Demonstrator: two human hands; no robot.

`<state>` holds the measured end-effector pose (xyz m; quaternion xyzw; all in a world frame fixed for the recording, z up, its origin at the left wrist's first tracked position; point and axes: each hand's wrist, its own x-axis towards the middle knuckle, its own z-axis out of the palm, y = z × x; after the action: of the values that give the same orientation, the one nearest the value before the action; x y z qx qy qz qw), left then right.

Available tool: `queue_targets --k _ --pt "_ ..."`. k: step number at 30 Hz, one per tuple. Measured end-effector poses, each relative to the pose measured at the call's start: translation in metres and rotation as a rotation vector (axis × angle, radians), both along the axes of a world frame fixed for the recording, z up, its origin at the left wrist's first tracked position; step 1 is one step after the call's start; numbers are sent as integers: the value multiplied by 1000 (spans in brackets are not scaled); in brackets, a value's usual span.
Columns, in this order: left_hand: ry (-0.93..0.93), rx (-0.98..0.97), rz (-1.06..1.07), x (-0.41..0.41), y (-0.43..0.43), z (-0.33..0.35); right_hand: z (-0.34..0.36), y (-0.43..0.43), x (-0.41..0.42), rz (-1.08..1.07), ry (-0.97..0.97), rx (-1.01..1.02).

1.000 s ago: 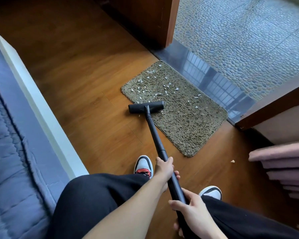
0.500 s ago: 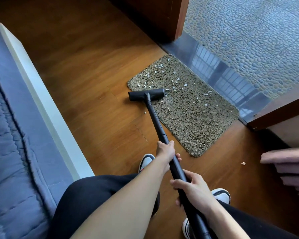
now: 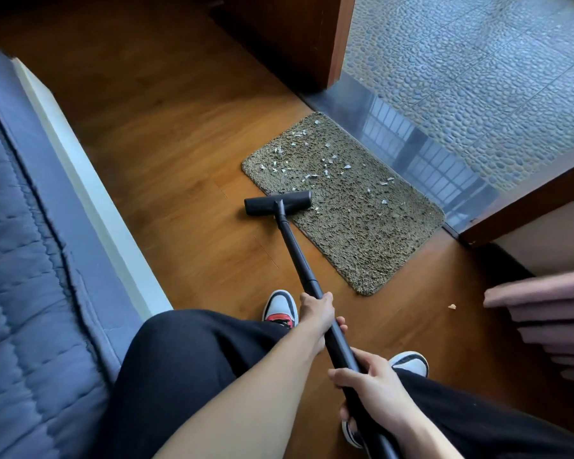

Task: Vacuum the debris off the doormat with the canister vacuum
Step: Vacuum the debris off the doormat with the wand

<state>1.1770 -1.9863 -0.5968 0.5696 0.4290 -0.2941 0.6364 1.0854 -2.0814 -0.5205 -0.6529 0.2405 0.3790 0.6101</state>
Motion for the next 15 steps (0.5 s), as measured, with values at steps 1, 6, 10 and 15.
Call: queue_targets --k 1,6,10,15 --pt "2 1 -1 -9 -2 1 3 -2 -8 1 7 4" --pt "12 10 5 -46 -8 4 13 -8 -43 32 13 13" --pt "15 19 19 -63 -8 1 16 -9 -57 20 19 7" --pt "10 18 16 -60 -11 1 17 -9 -55 -33 24 24"
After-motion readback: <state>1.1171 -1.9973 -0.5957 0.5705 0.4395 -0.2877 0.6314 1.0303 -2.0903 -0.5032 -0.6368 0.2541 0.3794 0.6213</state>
